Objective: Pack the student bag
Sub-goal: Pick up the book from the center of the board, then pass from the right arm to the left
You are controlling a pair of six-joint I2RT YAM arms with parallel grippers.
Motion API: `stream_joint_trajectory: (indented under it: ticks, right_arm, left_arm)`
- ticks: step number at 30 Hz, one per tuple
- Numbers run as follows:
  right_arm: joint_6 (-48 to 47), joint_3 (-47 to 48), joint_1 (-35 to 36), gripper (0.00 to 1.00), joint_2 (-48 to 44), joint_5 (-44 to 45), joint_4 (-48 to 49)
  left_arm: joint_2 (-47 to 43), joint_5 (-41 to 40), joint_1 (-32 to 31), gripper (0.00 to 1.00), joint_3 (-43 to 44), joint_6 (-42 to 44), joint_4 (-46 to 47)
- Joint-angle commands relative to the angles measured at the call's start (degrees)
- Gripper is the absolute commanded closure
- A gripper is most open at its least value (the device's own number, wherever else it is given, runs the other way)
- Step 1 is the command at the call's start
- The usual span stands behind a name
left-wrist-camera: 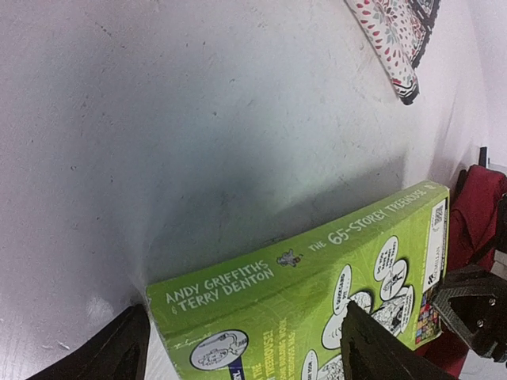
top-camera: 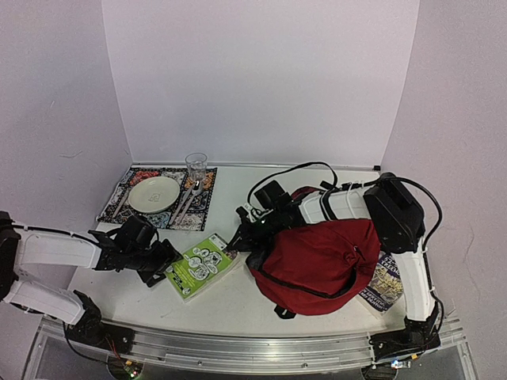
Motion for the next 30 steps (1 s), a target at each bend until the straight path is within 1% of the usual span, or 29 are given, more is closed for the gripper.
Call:
stream_joint_trajectory:
  ticks: [1, 5, 9, 12, 15, 19, 23, 30]
  right_arm:
    - [6.72, -1.8, -1.71, 1.0, -6.95, -8.23, 9.05]
    - [9.67, -3.35, -2.99, 1.0, -8.22, -10.29, 12.25]
    - [14.68, -6.3, -4.03, 1.0, -9.14, -12.54, 18.77]
    - [17.99, -8.58, -4.94, 1.0, -9.87, -13.86, 23.84]
    - [18.91, -9.94, -5.54, 1.0, -10.34, -14.54, 25.51]
    - [20.75, -11.89, -5.77, 1.0, -10.71, -15.47, 28.85]
    - [24.88, -13.67, -5.91, 1.0, -11.06, -16.43, 35.02]
    - [27.28, -15.32, -6.16, 1.0, -12.24, -17.66, 39.02]
  left_arm:
    - [-3.39, 1.13, 0.55, 0.14, -2.64, -2.11, 2.84]
    - [-3.25, 2.21, 0.6, 0.12, -3.12, -2.52, 4.75]
    - [-1.68, 3.91, 0.6, 0.12, -3.28, -2.32, 7.72]
    - [-1.77, 5.08, 0.68, 0.11, -4.84, -2.74, 13.75]
    - [-2.16, 5.95, 0.68, 0.1, -6.61, -3.69, 18.51]
    - [-2.05, 5.5, 0.69, 0.09, -5.82, -1.89, 19.17]
    - [-1.32, 5.49, 0.69, 0.07, -5.39, -1.44, 20.47]
    - [1.22, 5.73, 0.69, 0.06, -5.63, -0.69, 24.71]
